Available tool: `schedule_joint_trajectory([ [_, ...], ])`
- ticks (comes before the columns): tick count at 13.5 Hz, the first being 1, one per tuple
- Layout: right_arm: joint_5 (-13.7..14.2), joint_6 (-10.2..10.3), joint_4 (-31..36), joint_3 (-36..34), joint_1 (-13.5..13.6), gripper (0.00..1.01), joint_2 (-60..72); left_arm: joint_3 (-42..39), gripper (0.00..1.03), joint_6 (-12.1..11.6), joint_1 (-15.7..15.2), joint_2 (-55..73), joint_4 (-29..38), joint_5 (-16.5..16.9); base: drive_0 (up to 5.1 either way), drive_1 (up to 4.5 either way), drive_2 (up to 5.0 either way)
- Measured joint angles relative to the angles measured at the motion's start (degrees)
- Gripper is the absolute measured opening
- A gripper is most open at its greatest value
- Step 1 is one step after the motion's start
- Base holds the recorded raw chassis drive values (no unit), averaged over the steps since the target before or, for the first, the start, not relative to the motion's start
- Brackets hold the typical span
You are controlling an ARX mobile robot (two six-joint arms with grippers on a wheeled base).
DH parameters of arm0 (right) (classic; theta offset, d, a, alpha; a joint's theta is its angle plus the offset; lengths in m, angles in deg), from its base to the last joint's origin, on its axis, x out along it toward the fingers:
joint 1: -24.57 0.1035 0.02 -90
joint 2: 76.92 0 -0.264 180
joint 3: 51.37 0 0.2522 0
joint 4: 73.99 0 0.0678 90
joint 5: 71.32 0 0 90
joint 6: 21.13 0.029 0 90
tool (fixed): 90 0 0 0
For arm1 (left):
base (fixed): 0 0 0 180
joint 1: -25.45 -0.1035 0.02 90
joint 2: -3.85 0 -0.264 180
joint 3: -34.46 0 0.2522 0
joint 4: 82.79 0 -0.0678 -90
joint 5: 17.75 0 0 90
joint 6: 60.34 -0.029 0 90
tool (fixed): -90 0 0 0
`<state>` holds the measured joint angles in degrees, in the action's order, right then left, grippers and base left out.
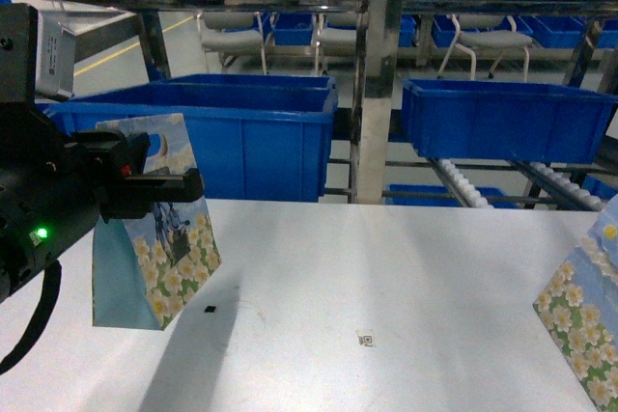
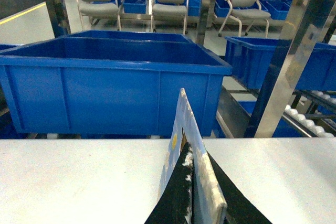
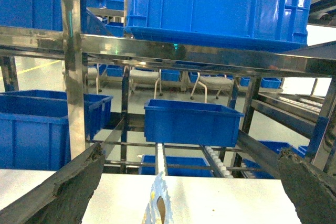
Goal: Move flower gift bag to table near conveyor
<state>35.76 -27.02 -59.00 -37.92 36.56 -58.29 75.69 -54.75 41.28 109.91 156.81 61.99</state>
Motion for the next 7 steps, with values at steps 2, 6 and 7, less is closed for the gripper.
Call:
schedule_joint_trajectory([
  [2, 0.0, 0.0, 0.0, 0.0, 0.0, 0.98, 0.0, 0.0, 0.02, 0.2, 0.9, 2.1, 0.1, -0.2, 0.0, 0.00, 0.0],
  [6, 0.0, 0.0, 0.0, 0.0, 0.0, 0.98, 0.0, 0.7, 0.02, 1.1, 0.7, 7.5, 0.0, -0.4, 0.0, 0.00, 0.0],
  [7, 0.0, 0.0, 0.0, 0.0, 0.0, 0.98, 0.0, 0.8, 0.02, 1.6, 0.5, 8.7, 0.2, -0.5, 0.0, 0.00, 0.0],
])
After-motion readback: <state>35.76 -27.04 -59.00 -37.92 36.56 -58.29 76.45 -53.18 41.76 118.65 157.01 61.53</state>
